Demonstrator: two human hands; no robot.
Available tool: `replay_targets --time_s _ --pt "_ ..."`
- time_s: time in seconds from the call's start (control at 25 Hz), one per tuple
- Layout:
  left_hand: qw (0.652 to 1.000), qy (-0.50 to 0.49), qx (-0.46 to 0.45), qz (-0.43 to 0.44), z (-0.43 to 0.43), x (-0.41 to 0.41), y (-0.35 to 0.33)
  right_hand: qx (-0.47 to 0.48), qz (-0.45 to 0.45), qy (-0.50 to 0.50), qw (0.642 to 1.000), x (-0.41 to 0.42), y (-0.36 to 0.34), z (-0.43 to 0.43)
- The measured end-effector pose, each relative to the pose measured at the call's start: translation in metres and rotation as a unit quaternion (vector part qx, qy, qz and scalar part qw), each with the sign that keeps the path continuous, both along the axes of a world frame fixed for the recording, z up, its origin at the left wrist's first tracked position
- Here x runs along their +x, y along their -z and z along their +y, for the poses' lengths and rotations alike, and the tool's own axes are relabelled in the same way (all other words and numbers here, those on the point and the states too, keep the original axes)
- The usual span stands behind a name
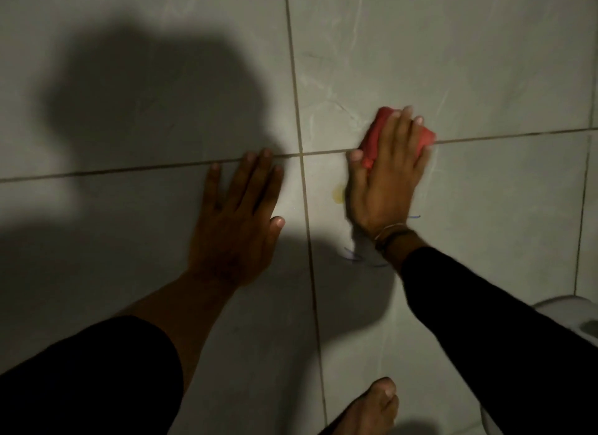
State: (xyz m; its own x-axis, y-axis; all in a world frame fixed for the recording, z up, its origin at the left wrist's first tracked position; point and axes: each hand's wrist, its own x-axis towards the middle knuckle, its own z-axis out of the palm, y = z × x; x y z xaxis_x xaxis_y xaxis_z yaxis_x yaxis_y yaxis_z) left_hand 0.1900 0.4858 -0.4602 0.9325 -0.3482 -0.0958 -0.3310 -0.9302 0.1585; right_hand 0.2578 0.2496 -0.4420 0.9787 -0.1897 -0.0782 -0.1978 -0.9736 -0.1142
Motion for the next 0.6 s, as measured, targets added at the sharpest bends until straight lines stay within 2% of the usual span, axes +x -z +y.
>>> replay_targets --time_s 0.08,0.12,0.2,0.24,0.32,0.44,0.52,0.6 --pt "1.0 -0.004 -0.006 0.001 0.001 0.001 -0.002 -0.019 -0.01 -0.114 0.993 -0.033 0.004 0.032" --pt "1.0 -0.007 -0.006 0.007 0.001 0.001 -0.004 -0.013 0.012 -0.18 0.984 -0.068 0.004 0.043" --pt "1.0 -0.006 -0.006 0.012 0.001 0.001 -0.005 -0.007 0.1 -0.236 0.966 -0.155 -0.008 0.044" --pt "1.0 -0.004 -0.007 0.01 0.001 0.001 -0.005 -0.005 0.125 -0.228 0.966 -0.183 -0.018 0.033" --pt "1.0 -0.002 -0.011 0.005 0.001 0.0 -0.004 -0.011 0.11 -0.171 0.979 -0.179 -0.016 -0.004" --pt "1.0 -0.004 -0.013 0.008 0.001 0.001 -0.002 0.011 0.044 -0.007 0.999 -0.065 -0.004 -0.025" --pt "1.0 -0.002 -0.01 0.009 0.001 0.001 -0.002 0.006 -0.009 -0.017 1.0 -0.024 0.009 0.003" --pt "1.0 -0.002 -0.01 0.013 0.0 0.001 -0.004 -0.016 0.009 -0.105 0.994 -0.079 0.018 0.042"
